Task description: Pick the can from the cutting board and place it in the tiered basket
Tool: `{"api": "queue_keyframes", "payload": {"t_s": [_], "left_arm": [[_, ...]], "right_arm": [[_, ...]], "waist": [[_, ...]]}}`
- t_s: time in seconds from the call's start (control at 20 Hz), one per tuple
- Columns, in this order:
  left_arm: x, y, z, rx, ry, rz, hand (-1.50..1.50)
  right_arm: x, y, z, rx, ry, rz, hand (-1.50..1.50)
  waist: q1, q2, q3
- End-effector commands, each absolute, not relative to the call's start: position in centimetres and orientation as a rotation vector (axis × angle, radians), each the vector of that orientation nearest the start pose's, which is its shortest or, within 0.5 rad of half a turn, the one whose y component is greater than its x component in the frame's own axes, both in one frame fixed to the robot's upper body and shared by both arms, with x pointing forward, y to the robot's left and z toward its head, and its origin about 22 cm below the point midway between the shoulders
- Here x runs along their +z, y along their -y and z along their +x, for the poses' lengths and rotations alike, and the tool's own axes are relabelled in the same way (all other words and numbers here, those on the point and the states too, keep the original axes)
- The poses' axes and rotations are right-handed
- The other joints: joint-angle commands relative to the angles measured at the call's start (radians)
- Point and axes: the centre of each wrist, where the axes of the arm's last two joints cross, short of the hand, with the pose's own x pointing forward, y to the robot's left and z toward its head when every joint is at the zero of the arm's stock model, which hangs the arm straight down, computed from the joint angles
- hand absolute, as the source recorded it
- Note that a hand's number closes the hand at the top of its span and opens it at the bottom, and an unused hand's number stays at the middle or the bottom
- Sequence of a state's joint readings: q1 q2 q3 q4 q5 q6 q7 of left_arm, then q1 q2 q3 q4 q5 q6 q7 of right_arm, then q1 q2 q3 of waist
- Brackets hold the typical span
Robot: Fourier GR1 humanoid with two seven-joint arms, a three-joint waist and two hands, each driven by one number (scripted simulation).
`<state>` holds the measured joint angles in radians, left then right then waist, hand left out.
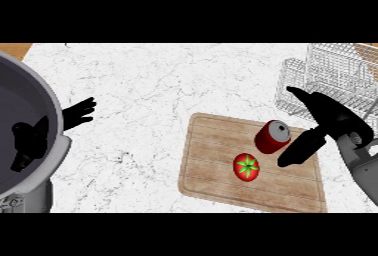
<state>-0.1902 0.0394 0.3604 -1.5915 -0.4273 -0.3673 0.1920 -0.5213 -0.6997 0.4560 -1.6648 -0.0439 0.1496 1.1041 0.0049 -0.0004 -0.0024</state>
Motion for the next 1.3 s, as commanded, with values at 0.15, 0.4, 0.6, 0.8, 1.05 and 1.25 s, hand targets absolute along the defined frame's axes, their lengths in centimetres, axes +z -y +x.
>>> {"api": "queue_keyframes", "payload": {"t_s": [0.15, 0.4, 0.6, 0.8, 1.05, 1.25], "left_arm": [[5.2, -31.1, 28.0, -0.234, 1.523, 0.434, 0.0], [4.4, -29.2, 27.0, -0.242, 1.529, 0.447, 0.0], [4.3, -31.0, 27.0, -0.245, 1.542, 0.471, 0.0], [4.2, -30.6, 26.0, -0.23, 1.526, 0.443, 0.0], [4.9, -30.2, 27.2, -0.229, 1.537, 0.416, 0.0], [4.1, -30.0, 28.6, -0.238, 1.53, 0.455, 0.0]], "right_arm": [[13.8, 21.1, 31.2, 0.8, 0.68, -0.622, -1.5], [12.5, 21.6, 30.5, 0.809, 0.645, -0.618, -1.5], [12.3, 20.2, 30.7, 0.798, 0.654, -0.631, -1.5], [11.7, 20.5, 30.8, 0.826, 0.64, -0.599, -1.5], [8.6, 21.8, 31.4, 0.819, 0.634, -0.571, -1.5], [8.7, 20.3, 32.4, 0.818, 0.602, -0.531, -1.5]], "waist": [[-0.003, 0.003, 0.001], [-0.009, 0.0, 0.001], [-0.004, 0.001, 0.001], [-0.002, -0.001, 0.002], [-0.001, 0.001, 0.002], [-0.004, 0.003, 0.002]]}}
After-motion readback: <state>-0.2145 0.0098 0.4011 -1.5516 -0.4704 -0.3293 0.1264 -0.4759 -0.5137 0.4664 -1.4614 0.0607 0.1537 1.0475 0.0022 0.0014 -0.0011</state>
